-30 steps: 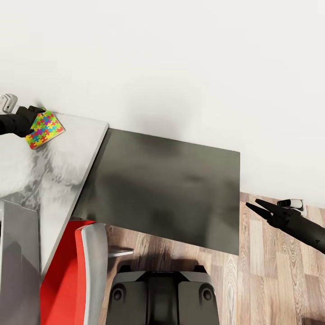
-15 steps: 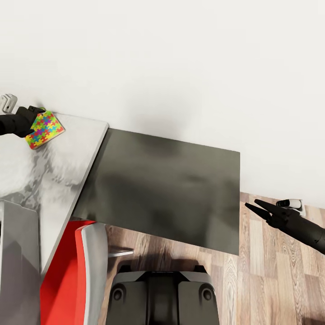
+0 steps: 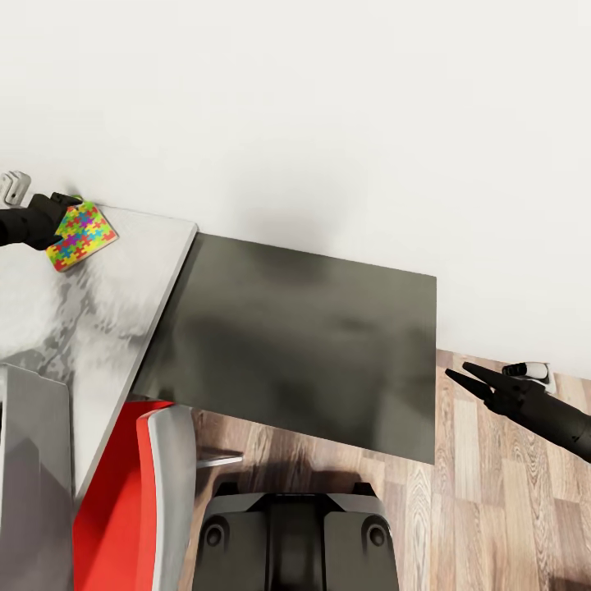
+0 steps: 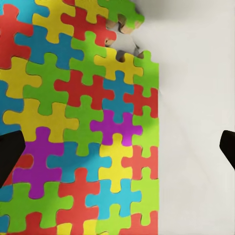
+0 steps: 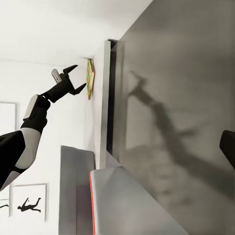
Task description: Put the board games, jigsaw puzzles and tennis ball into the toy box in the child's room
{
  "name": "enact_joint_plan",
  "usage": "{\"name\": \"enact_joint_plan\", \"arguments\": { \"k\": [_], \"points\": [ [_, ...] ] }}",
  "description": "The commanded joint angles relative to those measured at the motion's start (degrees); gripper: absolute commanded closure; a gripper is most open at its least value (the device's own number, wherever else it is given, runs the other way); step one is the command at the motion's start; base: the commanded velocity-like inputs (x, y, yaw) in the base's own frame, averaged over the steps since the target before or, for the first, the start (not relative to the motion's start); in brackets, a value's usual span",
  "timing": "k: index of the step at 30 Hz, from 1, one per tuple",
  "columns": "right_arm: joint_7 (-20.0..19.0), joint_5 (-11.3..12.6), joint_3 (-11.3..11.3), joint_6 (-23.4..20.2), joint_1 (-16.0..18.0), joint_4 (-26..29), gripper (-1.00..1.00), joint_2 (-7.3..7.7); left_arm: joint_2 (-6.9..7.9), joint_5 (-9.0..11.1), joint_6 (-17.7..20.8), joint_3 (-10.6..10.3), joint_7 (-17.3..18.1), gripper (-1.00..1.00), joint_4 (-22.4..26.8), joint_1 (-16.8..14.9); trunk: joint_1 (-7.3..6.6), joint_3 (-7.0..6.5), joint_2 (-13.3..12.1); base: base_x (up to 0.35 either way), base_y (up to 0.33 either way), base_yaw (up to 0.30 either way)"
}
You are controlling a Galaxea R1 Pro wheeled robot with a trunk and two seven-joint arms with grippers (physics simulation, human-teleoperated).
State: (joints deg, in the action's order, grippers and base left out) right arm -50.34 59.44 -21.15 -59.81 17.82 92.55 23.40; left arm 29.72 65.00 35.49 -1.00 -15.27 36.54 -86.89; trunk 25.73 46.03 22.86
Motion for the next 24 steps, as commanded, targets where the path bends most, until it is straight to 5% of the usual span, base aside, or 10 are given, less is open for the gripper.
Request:
{"name": "enact_joint_plan", "arguments": {
  "k": [1, 24],
  "points": [
    [-0.28, -0.20, -0.04, -0.19, 0.03, 0.00, -1.00, 0.04, 0.11, -0.26, 0.28, -0.14, -0.52, -1.00, -1.37, 0.05, 0.05, 0.07, 0.06, 0.000, 0.000, 0.000],
    [-0.28, -0.20, -0.11, -0.19, 0.03, 0.00, -1.00, 0.07, 0.00, -0.15, 0.20, -0.29, -0.47, -1.00, 0.40, 1.11, 0.05, 0.07, 0.06, -0.026, -0.017, 0.000]
  ]
}}
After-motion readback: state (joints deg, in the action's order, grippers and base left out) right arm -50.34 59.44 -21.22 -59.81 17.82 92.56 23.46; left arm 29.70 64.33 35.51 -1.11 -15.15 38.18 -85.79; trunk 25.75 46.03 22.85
